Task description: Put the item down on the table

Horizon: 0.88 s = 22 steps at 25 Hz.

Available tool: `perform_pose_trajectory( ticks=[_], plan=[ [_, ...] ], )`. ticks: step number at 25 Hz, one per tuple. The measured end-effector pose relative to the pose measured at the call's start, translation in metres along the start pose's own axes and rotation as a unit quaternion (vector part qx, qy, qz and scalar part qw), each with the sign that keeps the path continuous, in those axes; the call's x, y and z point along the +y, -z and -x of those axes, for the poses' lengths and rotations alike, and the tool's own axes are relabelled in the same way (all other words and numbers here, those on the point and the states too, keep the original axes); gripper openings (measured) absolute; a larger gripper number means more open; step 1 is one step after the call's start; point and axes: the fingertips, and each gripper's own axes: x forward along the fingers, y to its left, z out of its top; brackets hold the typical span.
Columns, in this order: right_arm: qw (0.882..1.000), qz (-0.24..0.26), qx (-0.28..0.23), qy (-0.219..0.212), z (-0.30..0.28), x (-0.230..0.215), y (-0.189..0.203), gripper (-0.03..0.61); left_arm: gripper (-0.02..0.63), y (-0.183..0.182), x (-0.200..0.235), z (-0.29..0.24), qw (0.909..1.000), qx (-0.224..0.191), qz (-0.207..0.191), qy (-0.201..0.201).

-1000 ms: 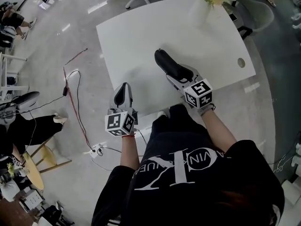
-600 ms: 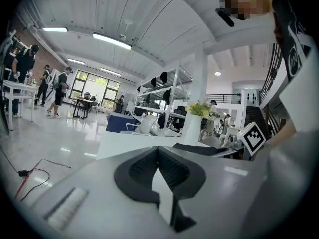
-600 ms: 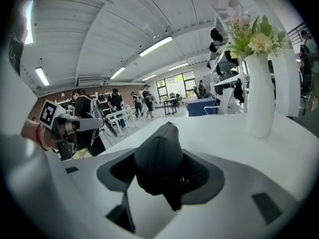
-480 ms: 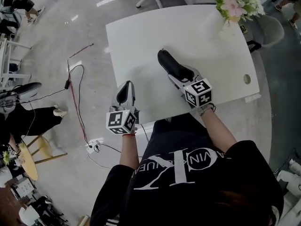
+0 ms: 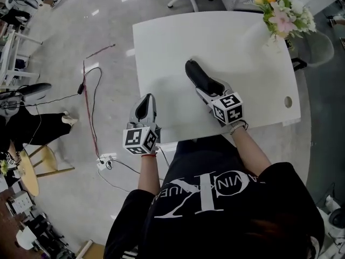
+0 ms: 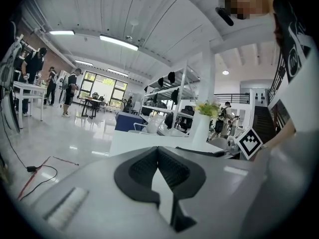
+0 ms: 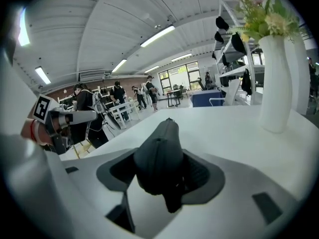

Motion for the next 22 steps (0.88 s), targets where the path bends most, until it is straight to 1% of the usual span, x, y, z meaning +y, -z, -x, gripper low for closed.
perform_pose_trajectory(
  ticks=[3,6,16,22],
  plan=[
    [1.0,0.004,0.025,0.001,-0.004,-0.001,0.007,0.264,0.011,-0.001,0.002,0.0,1.0,-0.002,0.002,-0.003],
    [0.999,0.005,0.034,0.001,-0.004,-0.002,0.008,0.264,0.011,-0.003,0.001,-0.001,1.0,-0.004,0.003,-0.003],
    [1.0,-0.006,0.021,0.011,0.006,-0.016,0.002,0.264,0.011,-0.002,-0.01,-0.002,1.0,-0.003,0.006,0.004],
    [1.0,-0.015,0.003,0.017,0.018,-0.027,-0.005,0.264,0.011,-0.004,-0.012,-0.001,1.0,-0.005,0.004,0.002]
  ],
)
